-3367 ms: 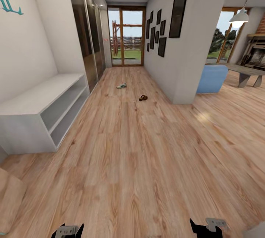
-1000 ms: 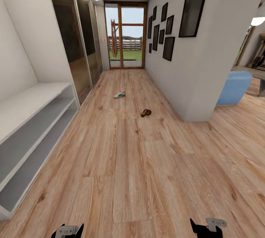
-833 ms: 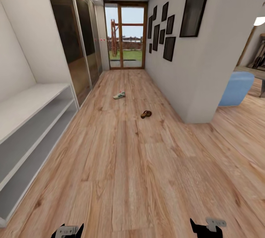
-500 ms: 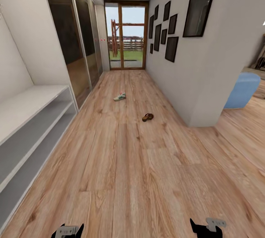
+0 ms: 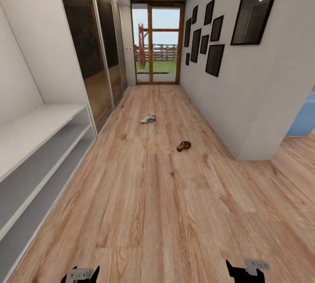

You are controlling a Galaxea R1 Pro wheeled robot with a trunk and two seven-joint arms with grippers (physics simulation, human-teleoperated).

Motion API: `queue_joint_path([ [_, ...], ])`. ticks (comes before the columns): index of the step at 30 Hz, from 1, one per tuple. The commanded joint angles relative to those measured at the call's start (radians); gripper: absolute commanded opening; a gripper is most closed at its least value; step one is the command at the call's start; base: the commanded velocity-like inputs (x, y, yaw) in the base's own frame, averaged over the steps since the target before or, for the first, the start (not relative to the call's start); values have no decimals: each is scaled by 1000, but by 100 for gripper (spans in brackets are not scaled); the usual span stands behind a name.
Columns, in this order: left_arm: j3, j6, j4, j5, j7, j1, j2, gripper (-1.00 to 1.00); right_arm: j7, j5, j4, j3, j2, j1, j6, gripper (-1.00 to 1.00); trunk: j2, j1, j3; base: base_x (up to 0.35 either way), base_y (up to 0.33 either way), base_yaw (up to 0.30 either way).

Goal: Pick up the two gym shoes and the two sandals from the corridor floor and place them onto the hallstand (shoe rack) in the corridor, making sure they are on the rack and not on the floor. Arrange them so the two gym shoes are next to each other and the two sandals are next to each other.

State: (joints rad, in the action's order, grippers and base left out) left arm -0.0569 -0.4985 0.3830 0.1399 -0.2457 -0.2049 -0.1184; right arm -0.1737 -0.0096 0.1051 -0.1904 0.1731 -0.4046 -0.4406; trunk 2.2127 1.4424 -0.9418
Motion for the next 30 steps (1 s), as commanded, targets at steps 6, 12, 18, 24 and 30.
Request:
queue_joint_path([
  [6,-3,0,-1,9,-10,-1,0,100,-9,-1,-2,-9,0,-1,-3,100,0,0,-1,340,82,5],
  [12,-3,0,-1,10,-10,-1,0,100,-9,-1,-2,-9,1,-1,-3,100,0,0,-1,340,81,1],
  [18,-3,0,-1,9,-10,-1,0,100,-9,-1,-1,-9,2,-1,-3,100,0,0,-1,340,81,0],
  [24,-3,0,-1,9,-10,-1,0,100,-9,-1,-1,-8,2,-1,-2,100,0,0,-1,340,80,0],
  [30,-3,0,-1,9,-10,-1,0,100,-10,-1,-1,-8,1,-1,-1,100,0,0,-1,339,80,0],
])
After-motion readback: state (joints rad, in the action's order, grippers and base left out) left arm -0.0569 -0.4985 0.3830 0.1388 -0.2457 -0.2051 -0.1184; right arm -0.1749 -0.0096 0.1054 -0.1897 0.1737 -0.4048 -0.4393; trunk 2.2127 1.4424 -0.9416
